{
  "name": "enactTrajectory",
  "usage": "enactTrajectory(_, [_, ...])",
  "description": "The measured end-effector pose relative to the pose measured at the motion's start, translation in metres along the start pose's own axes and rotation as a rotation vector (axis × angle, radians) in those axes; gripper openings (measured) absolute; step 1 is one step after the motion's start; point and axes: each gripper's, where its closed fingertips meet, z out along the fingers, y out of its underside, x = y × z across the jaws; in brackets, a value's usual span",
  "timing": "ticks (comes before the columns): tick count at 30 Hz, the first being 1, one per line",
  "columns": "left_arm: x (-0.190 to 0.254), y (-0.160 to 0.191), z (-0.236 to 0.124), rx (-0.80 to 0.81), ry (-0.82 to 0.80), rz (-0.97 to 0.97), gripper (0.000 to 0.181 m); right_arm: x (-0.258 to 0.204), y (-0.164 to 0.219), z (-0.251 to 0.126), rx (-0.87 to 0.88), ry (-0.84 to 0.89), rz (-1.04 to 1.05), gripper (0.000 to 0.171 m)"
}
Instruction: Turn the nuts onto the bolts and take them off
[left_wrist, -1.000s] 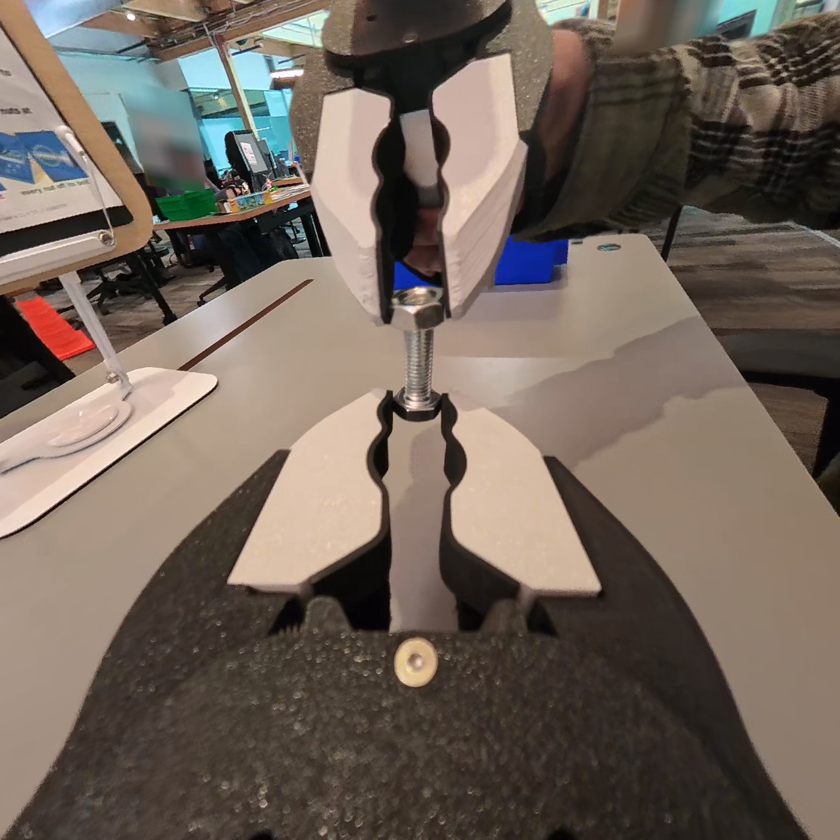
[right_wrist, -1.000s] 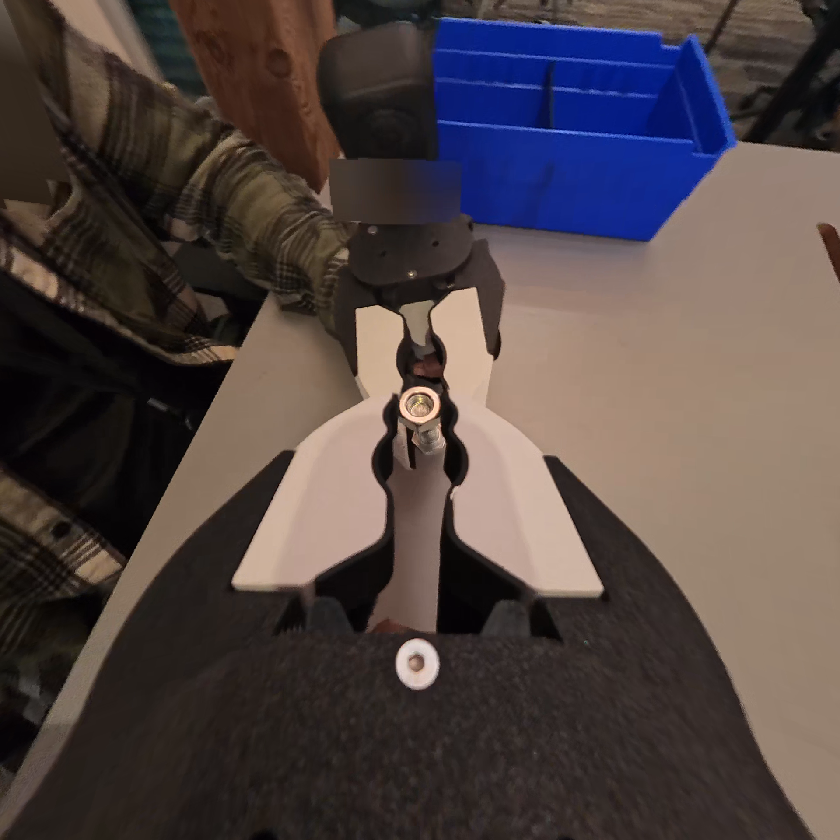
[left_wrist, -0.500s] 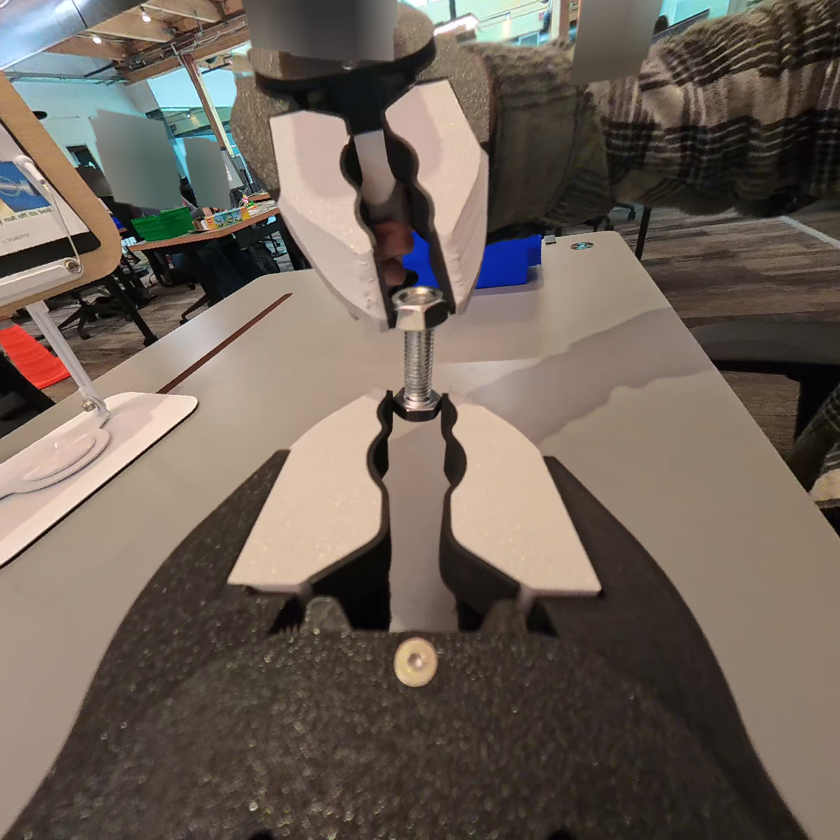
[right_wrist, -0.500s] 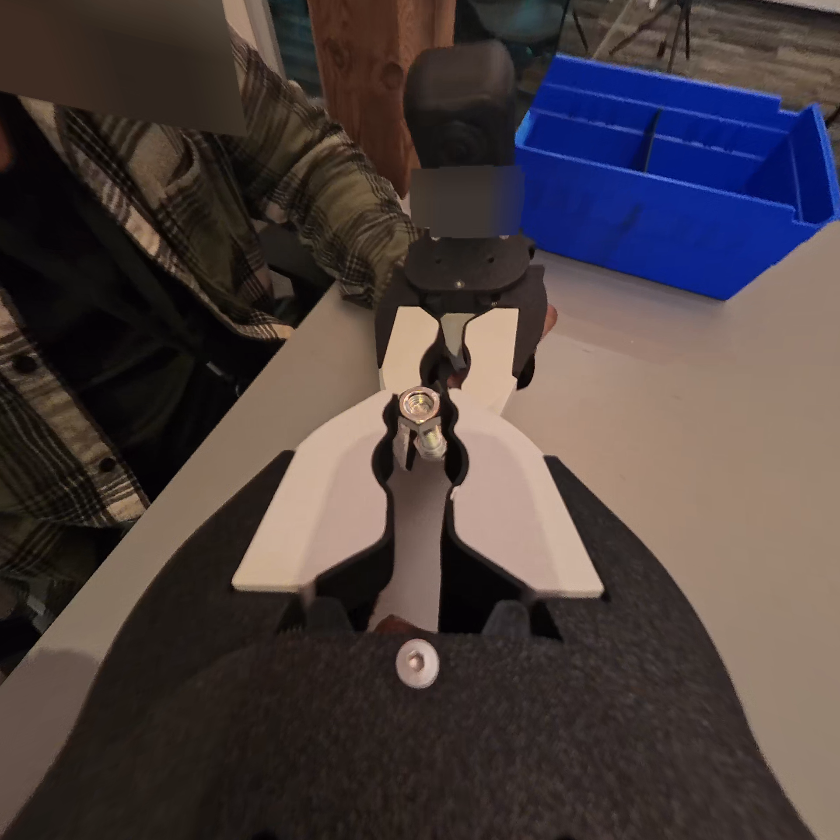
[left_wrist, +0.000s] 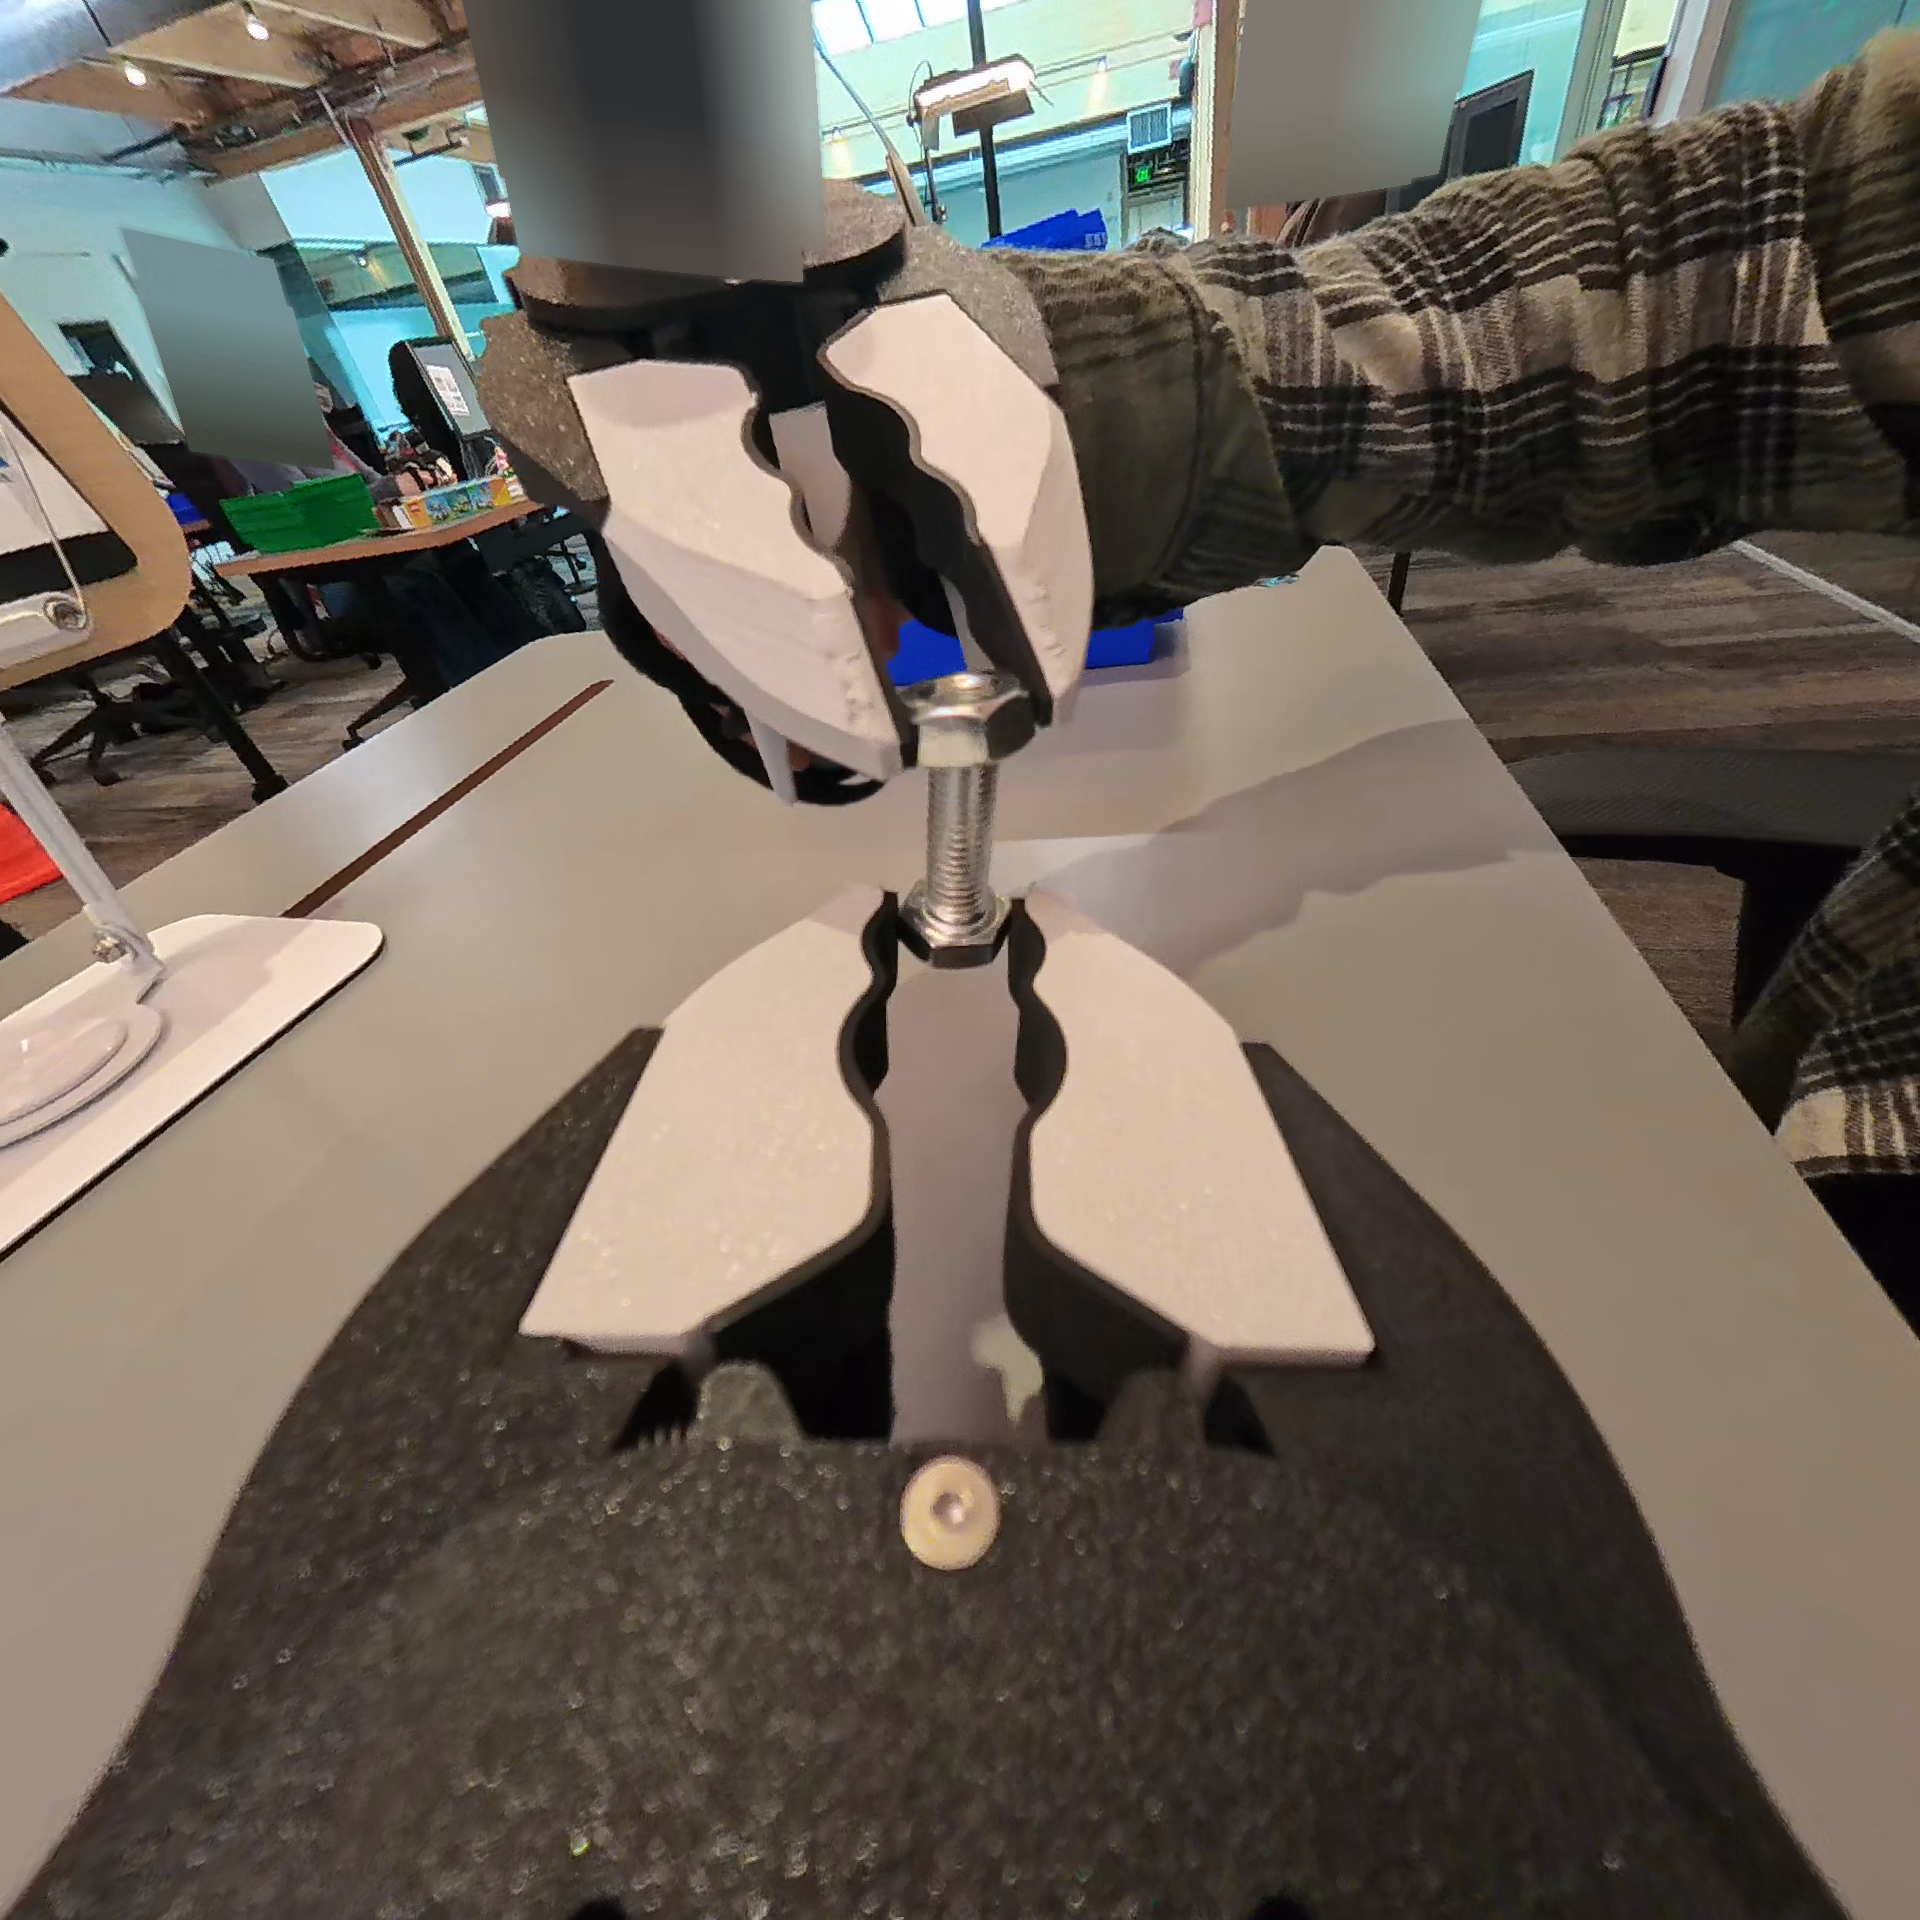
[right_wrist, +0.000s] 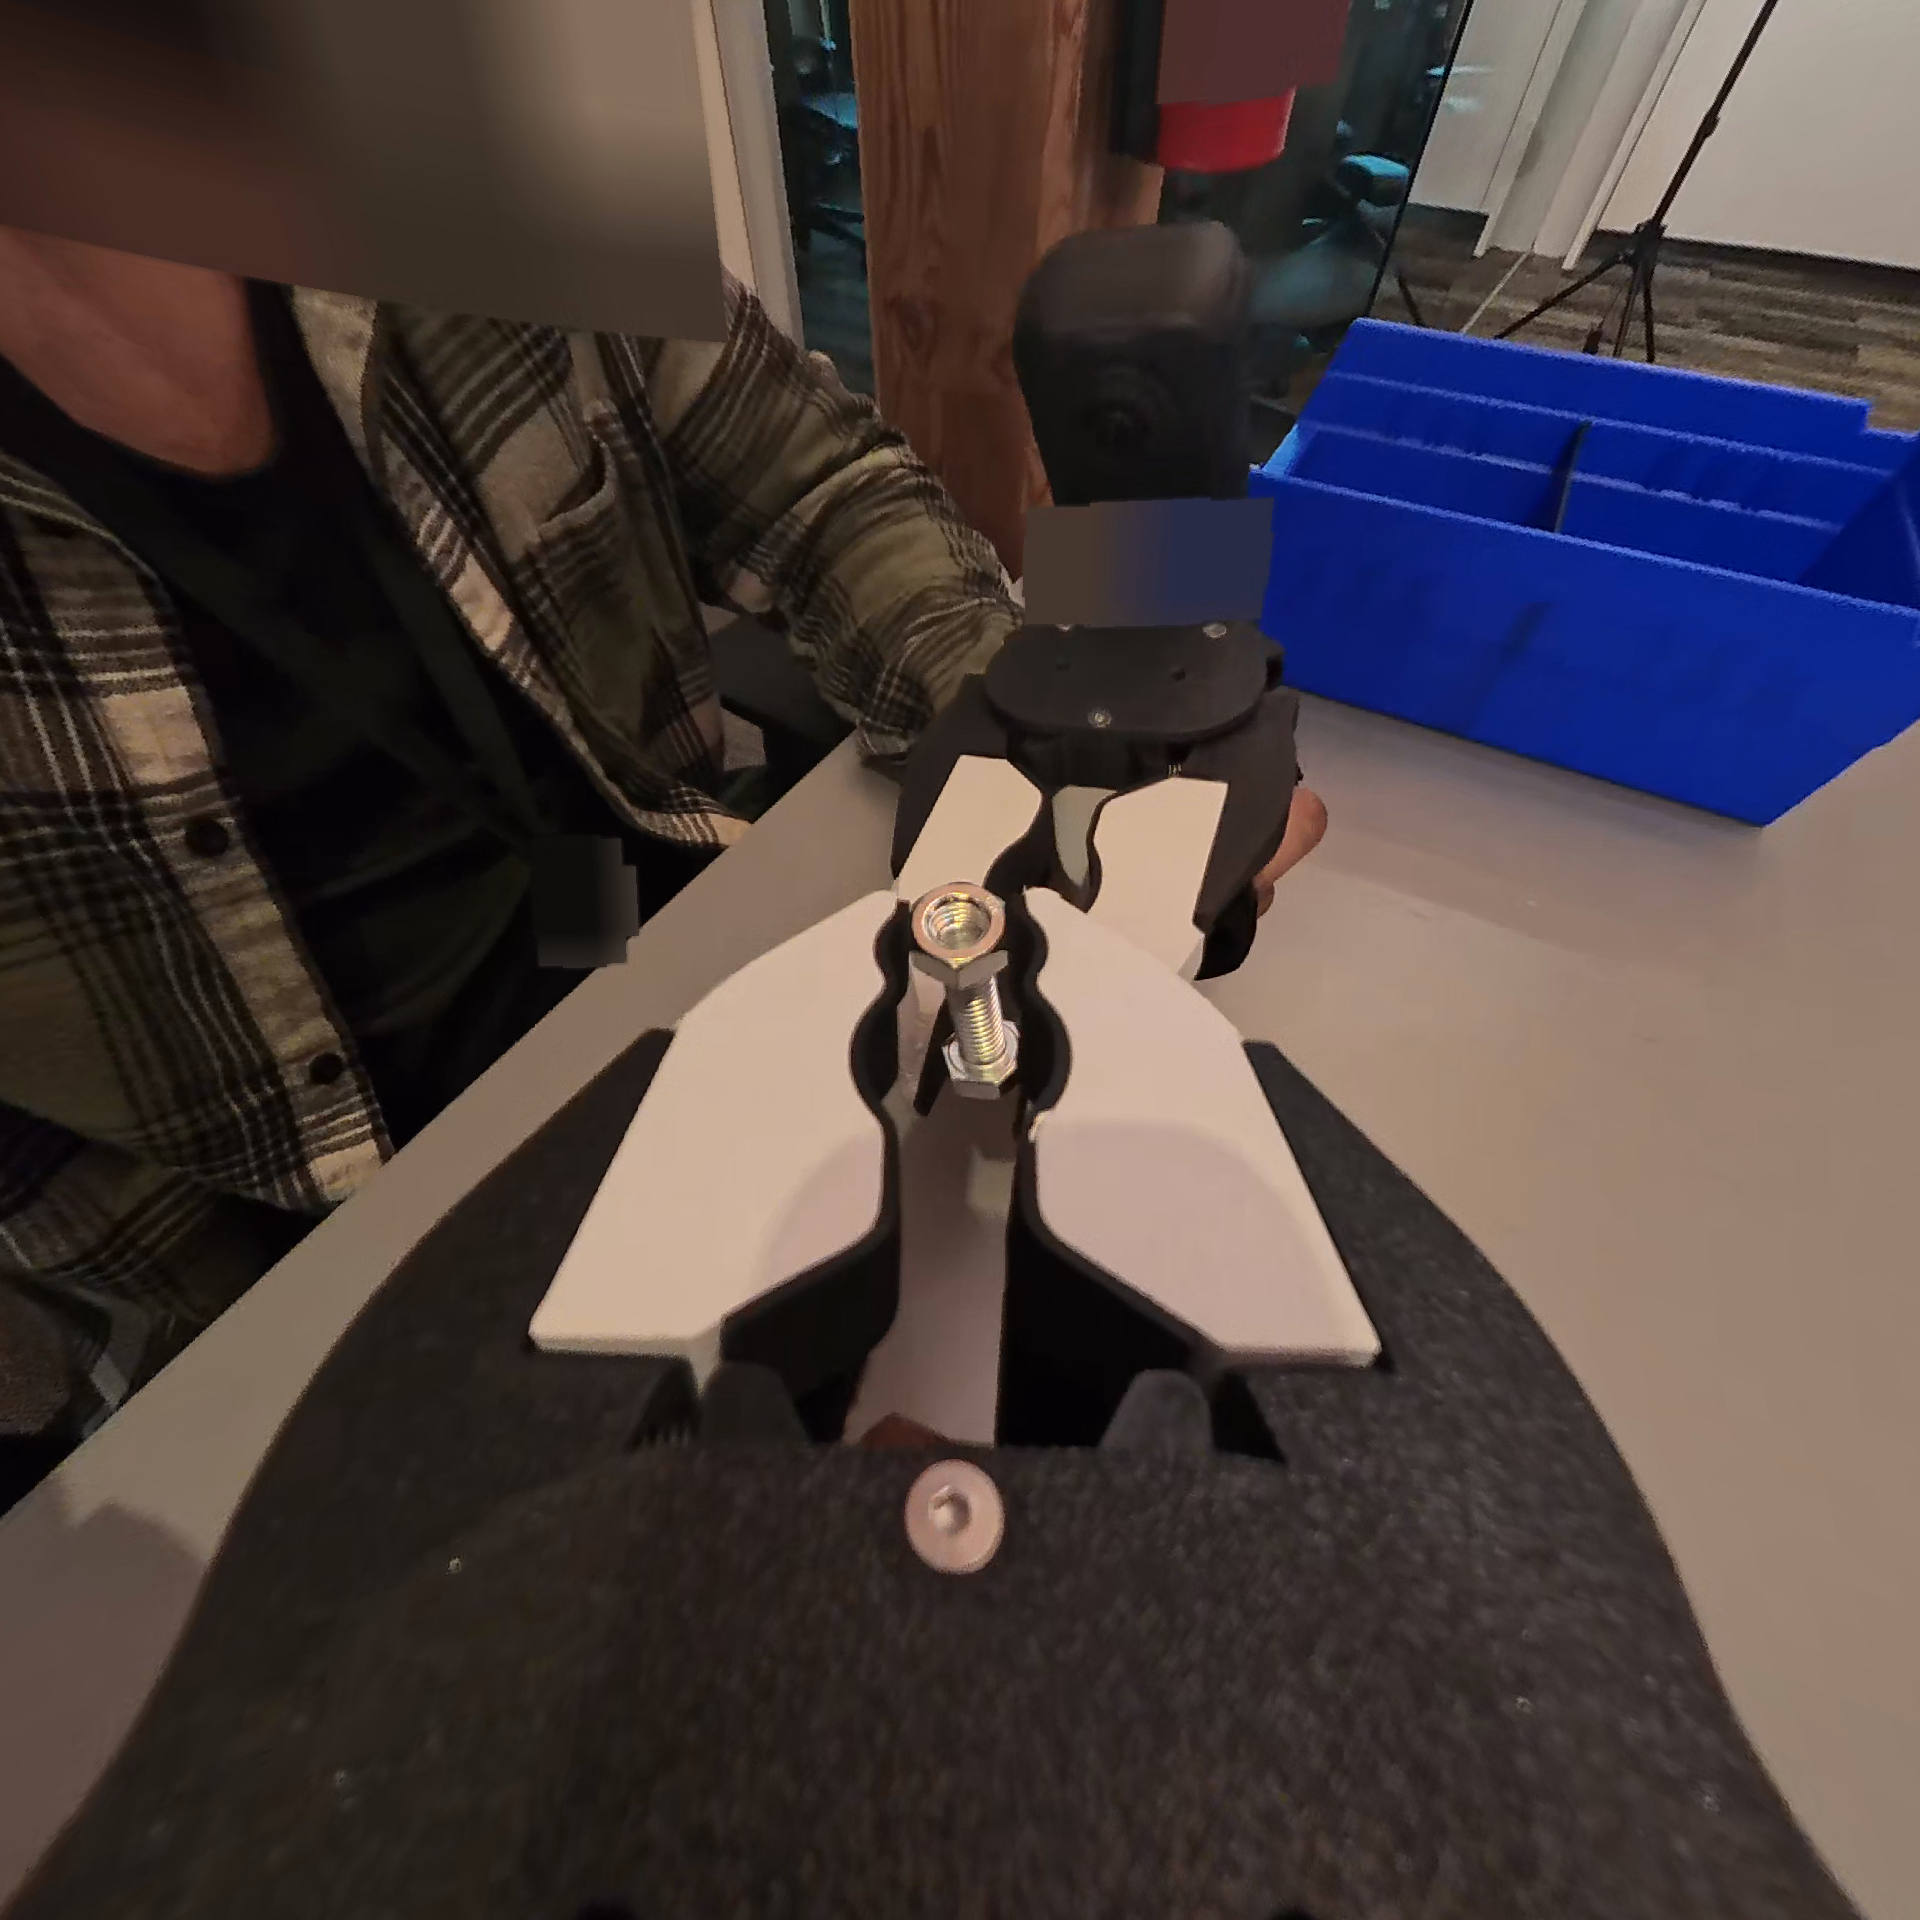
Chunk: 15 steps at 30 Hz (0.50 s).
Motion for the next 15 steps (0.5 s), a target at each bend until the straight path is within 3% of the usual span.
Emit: enactTrajectory(15, [-0.005, 0.011, 0.004, -0.063, -0.014, -0.042, 0.020, 0.002, 0.012, -0.003, -0.054, 0.029, 0.020, 0.027])
